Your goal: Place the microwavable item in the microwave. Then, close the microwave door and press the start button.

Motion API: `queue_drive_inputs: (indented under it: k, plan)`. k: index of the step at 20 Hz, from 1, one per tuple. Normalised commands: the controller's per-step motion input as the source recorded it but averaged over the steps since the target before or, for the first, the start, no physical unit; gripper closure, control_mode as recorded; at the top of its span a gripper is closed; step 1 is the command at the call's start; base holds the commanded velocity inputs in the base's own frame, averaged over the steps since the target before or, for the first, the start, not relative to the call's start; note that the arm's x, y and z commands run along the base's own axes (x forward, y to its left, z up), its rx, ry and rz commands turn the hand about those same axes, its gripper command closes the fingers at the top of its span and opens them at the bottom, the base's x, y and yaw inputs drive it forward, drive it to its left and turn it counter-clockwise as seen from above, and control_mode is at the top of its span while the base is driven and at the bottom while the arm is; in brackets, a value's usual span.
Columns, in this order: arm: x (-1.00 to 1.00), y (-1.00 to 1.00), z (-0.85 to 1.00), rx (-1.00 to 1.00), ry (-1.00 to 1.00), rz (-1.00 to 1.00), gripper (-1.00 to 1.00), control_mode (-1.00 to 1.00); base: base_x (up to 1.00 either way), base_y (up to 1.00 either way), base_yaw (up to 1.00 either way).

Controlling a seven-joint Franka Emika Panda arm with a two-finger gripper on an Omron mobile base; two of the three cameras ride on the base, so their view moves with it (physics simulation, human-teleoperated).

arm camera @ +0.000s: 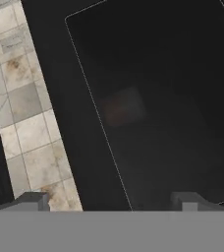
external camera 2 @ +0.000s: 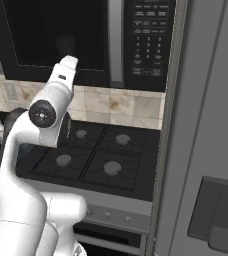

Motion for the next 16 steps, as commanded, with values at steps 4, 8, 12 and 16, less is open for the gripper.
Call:
queue_drive_inputs:
  k: [4, 8, 12, 16]
  plan:
    - [-0.59, -0.84, 0.19, 0.0, -0.06, 0.0, -1.0, -1.0, 0.0, 0.0, 0.0]
    - [-0.19, -0.9, 0.12, 0.0, 0.0, 0.0, -1.0, -1.0, 0.0, 0.0, 0.0]
    - [-0.15, -0.87, 0.0, 0.0, 0.0, 0.0, -1.0, -1.0, 0.0, 0.0, 0.0]
    - [0.0, -0.56, -0.03, 0.0, 0.01, 0.0, -1.0, -1.0, 0.0, 0.0, 0.0]
